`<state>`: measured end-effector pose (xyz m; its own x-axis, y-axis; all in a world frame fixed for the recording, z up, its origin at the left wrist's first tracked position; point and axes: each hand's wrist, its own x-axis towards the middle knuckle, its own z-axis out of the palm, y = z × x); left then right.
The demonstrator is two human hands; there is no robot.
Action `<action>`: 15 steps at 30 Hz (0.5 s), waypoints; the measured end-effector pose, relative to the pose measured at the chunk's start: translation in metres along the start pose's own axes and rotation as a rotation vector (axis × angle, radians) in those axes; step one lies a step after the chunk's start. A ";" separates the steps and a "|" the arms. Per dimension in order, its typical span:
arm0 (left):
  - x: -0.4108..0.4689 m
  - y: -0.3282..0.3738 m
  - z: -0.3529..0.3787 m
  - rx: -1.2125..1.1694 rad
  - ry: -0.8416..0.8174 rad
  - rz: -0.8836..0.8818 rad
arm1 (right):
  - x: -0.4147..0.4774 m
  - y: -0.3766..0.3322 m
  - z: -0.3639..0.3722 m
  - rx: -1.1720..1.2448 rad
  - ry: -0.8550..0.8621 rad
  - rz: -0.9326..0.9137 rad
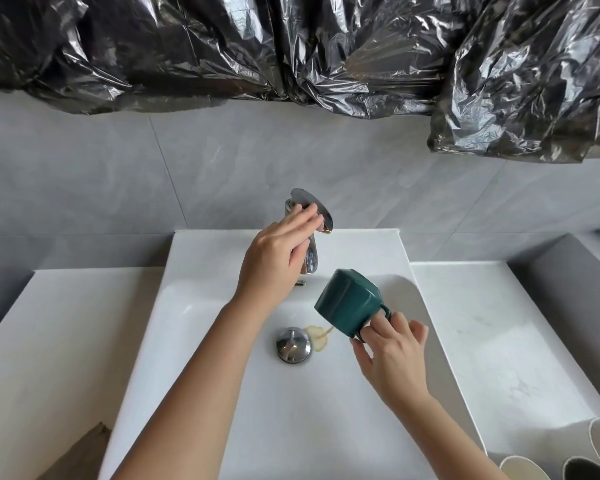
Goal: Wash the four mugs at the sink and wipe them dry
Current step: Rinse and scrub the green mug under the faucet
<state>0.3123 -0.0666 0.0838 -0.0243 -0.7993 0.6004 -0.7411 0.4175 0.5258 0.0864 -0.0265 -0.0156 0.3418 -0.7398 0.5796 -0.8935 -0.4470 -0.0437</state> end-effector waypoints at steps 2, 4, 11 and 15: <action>-0.002 0.000 0.001 -0.004 0.007 0.000 | -0.002 0.003 -0.001 -0.011 0.015 -0.013; -0.004 0.001 0.002 -0.009 0.010 -0.003 | -0.003 0.007 -0.004 -0.023 0.034 -0.013; -0.006 -0.001 0.005 -0.037 0.030 -0.018 | 0.012 -0.002 -0.017 0.337 -0.321 0.344; 0.001 -0.002 0.009 -0.040 0.076 -0.019 | 0.023 -0.006 -0.010 0.831 -0.525 0.823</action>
<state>0.3078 -0.0727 0.0778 0.0419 -0.7729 0.6331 -0.7134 0.4205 0.5605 0.0964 -0.0360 0.0066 0.0212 -0.9703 -0.2410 -0.5104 0.1968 -0.8371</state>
